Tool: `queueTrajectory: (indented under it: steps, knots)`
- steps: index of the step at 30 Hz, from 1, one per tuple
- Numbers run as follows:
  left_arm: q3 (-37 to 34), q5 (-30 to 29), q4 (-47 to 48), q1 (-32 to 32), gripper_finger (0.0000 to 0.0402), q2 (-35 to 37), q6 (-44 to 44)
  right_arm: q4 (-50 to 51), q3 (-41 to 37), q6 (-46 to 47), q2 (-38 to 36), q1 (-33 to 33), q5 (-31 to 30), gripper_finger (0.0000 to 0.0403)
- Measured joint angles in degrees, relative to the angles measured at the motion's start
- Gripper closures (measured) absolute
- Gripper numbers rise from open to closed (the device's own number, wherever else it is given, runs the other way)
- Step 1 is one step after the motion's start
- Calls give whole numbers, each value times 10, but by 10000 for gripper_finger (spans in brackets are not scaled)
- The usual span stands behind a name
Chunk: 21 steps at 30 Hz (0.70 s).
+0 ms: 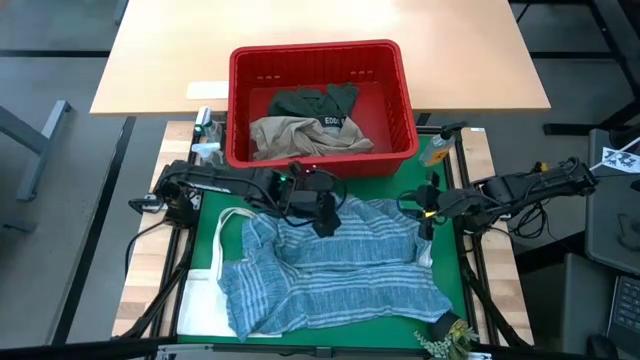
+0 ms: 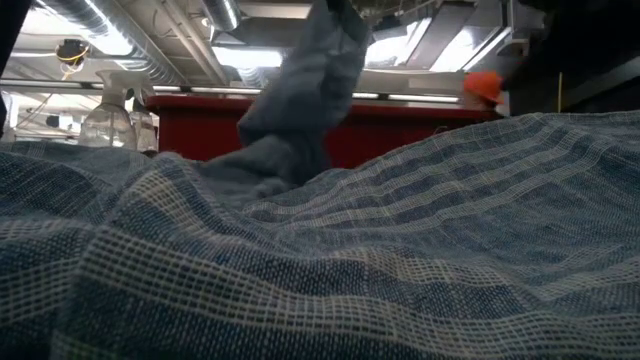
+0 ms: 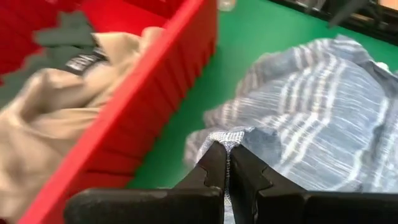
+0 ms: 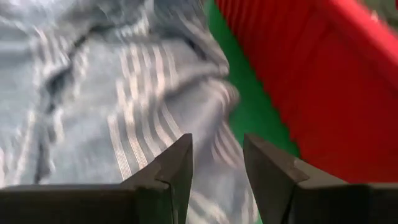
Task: Fold Laundry from Bin
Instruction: Fold the blue checkered polo shirt
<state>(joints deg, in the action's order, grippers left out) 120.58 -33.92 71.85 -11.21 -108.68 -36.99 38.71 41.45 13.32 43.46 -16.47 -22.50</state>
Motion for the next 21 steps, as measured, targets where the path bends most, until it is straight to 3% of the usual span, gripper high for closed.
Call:
queueTrajectory:
  steps: [7,11,21]
  knots:
    - [26,-40,103,-21,401,0,-42,-75,0,-33,26,0,16,260]
    - [13,12,188,-30,401,1,-104,-71,0,-33,51,0,38,260]
    - [-68,167,181,-59,388,3,-140,-44,0,-34,109,0,71,260]
